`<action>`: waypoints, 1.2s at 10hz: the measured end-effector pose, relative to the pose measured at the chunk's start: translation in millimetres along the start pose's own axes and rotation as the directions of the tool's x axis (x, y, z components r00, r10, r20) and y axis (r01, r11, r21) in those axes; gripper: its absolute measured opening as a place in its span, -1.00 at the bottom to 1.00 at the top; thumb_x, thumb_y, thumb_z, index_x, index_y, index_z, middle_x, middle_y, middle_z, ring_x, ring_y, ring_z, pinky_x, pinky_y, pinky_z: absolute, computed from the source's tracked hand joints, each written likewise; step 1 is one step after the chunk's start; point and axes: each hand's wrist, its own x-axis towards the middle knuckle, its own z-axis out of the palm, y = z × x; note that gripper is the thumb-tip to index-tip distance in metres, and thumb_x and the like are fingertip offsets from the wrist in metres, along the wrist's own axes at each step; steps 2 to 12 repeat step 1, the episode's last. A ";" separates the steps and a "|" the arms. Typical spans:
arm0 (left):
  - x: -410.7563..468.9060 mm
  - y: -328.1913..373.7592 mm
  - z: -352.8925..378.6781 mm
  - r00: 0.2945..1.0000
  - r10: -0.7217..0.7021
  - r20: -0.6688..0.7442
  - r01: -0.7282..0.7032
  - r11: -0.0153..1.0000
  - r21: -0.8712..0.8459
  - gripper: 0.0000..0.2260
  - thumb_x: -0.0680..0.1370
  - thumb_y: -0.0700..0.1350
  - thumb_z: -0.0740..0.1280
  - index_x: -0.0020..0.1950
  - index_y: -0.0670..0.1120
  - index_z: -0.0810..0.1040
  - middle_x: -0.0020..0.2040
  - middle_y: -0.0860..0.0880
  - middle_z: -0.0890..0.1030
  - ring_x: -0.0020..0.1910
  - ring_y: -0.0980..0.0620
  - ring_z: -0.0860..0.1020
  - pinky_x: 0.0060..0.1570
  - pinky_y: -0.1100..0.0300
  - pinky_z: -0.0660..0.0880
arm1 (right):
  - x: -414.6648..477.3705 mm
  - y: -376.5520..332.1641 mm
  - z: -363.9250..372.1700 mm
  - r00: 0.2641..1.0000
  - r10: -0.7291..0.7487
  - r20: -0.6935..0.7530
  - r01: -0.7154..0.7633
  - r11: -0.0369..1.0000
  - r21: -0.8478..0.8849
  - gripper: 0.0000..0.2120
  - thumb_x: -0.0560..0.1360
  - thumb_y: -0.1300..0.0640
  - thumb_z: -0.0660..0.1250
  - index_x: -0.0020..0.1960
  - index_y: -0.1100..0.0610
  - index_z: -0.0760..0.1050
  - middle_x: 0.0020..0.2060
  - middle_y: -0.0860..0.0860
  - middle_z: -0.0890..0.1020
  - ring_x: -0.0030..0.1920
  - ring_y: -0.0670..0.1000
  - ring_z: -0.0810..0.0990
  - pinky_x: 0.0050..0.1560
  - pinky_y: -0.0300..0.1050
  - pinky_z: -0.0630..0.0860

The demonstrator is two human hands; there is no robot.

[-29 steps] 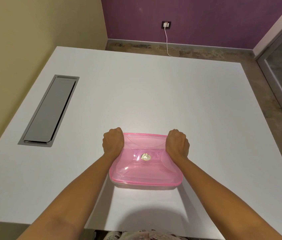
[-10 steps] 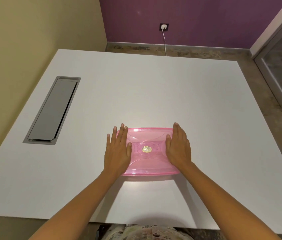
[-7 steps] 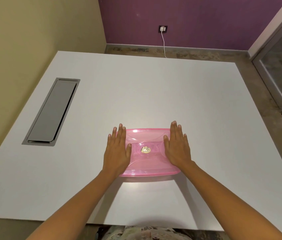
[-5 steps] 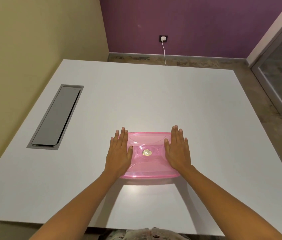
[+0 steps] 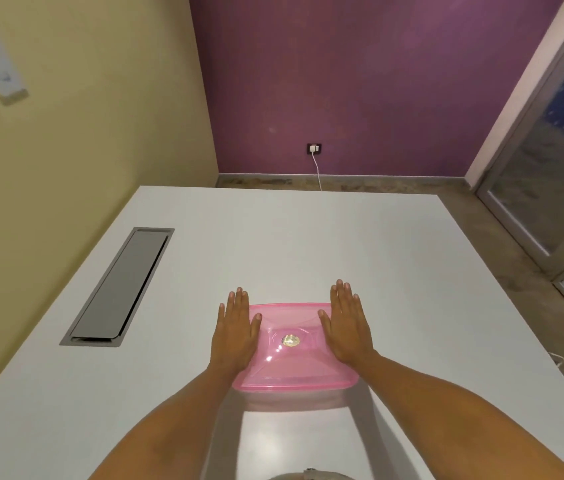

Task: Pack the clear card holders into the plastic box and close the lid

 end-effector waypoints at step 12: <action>17.7 9.1 -16.3 0.996 -0.002 -0.085 0.001 1.000 -0.014 -0.48 0.66 -0.01 -0.02 0.53 -0.22 -0.10 0.57 -0.16 -0.06 0.55 -0.07 -0.11 0.54 0.02 -0.14 | 17.3 -6.0 -12.0 0.997 -0.041 -0.071 0.038 0.999 -0.038 -0.41 0.65 -0.05 -0.05 0.54 0.24 -0.13 0.56 0.13 -0.07 0.56 0.08 -0.15 0.55 -0.04 -0.23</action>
